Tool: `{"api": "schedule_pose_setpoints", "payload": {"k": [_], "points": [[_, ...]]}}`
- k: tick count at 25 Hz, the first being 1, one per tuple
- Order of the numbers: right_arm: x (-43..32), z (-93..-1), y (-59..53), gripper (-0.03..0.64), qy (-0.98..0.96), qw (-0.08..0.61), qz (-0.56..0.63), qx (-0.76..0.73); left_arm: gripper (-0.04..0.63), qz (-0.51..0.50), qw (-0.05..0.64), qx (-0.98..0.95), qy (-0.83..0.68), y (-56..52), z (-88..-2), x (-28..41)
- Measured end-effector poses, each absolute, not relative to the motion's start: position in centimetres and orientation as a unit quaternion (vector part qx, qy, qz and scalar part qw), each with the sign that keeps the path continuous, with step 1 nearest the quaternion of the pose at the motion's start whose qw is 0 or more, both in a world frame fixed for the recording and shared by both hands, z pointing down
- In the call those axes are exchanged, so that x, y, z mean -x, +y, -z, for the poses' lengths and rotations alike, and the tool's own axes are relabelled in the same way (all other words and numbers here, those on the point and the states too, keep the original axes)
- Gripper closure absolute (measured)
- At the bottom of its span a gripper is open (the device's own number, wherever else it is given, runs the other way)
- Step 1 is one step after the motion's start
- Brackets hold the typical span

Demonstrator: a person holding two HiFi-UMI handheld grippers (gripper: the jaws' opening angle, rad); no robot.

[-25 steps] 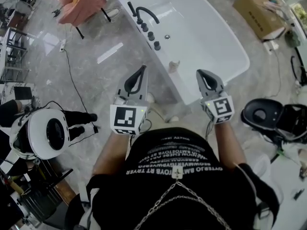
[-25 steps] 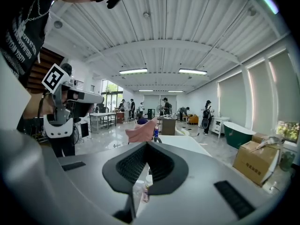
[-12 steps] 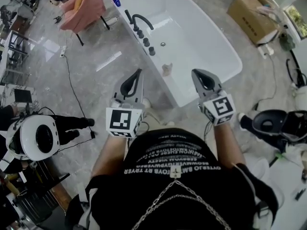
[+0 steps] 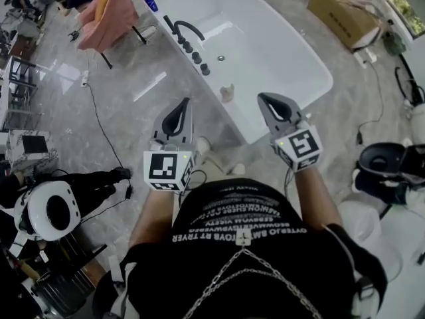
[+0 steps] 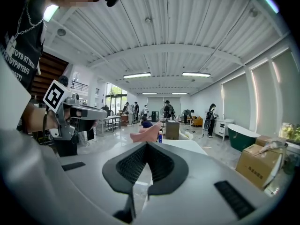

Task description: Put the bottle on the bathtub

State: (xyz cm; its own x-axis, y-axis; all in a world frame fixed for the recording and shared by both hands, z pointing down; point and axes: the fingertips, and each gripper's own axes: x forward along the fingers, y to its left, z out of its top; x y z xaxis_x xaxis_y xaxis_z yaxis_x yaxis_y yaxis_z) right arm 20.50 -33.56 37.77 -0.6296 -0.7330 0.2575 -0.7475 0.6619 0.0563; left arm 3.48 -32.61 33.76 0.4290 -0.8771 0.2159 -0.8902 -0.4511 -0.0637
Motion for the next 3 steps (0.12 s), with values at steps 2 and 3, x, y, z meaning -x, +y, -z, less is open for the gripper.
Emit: {"api": "schedule_pose_setpoints", "payload": {"k": [2, 3], "points": [[-20.7, -37.7, -34.5, 0.614, -0.903, 0.124, -0.023, -0.412, 0.594, -0.112, 0.029, -0.847, -0.518, -33.6, -34.1, -4.0], [-20.9, -37.7, -35.0, 0.615, -0.903, 0.121, -0.02, -0.413, 0.594, -0.114, 0.028, -0.849, -0.516, -34.1, -34.3, -4.3]]}}
